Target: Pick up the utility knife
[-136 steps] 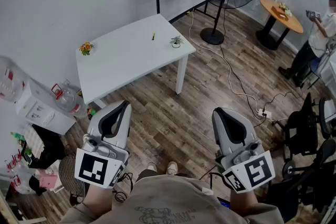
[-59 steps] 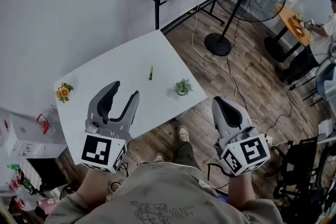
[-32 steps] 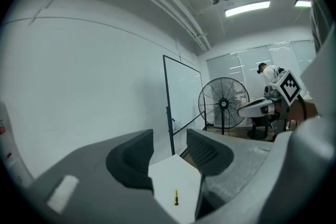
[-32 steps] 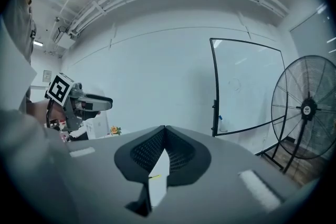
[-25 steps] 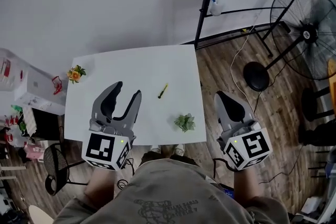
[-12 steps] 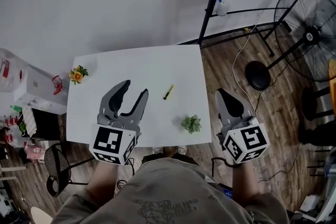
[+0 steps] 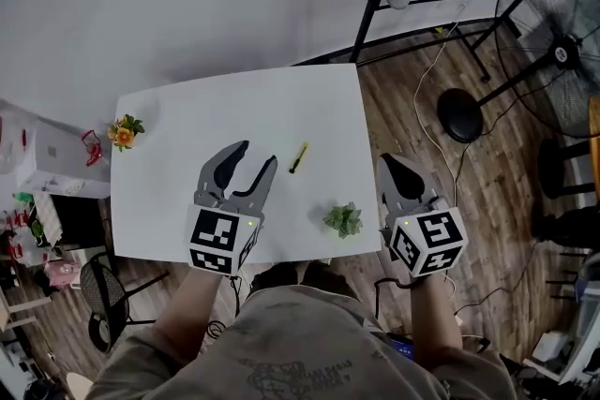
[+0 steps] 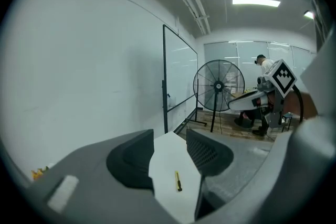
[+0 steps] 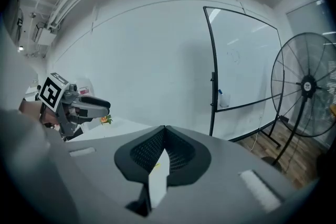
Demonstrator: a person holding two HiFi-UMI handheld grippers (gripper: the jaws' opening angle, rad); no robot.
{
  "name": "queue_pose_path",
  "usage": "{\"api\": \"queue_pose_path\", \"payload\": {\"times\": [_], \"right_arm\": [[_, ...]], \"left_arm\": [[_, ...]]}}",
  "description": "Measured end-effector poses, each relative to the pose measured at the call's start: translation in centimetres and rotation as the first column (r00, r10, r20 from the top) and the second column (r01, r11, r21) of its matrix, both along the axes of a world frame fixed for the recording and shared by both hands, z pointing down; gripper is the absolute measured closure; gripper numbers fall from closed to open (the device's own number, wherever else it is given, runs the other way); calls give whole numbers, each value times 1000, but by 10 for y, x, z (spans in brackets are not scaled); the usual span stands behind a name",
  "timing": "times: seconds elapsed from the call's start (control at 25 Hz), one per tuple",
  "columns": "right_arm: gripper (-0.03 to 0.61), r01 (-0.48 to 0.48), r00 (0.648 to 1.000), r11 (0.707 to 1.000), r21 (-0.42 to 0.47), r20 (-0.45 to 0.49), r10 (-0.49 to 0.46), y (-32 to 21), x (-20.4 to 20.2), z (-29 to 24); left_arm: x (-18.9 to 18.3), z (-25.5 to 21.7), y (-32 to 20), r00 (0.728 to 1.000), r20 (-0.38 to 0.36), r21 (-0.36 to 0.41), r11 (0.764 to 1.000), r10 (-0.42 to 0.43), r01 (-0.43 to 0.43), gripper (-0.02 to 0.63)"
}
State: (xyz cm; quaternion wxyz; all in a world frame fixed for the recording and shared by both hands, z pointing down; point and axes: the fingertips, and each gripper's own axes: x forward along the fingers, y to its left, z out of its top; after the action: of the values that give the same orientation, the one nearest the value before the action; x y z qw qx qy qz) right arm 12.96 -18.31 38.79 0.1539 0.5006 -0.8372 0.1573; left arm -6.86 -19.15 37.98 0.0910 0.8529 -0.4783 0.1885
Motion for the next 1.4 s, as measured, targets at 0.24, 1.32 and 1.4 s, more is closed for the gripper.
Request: {"api": "queue_pose_path", "payload": {"times": [0.24, 1.32, 1.4], "right_arm": [[551, -6, 1000, 994, -108, -14, 5, -8, -3, 50], [551, -6, 995, 950, -312, -92, -24, -9, -8, 179], [551, -8, 995, 950, -312, -96, -24, -7, -7, 181]], "left_arm": [[11, 68, -16, 999, 31, -123, 992, 39, -35, 420], [54, 303, -30, 994, 70, -517, 855, 83, -35, 420], [54, 307, -31, 992, 93, -515, 857, 81, -22, 428]]}}
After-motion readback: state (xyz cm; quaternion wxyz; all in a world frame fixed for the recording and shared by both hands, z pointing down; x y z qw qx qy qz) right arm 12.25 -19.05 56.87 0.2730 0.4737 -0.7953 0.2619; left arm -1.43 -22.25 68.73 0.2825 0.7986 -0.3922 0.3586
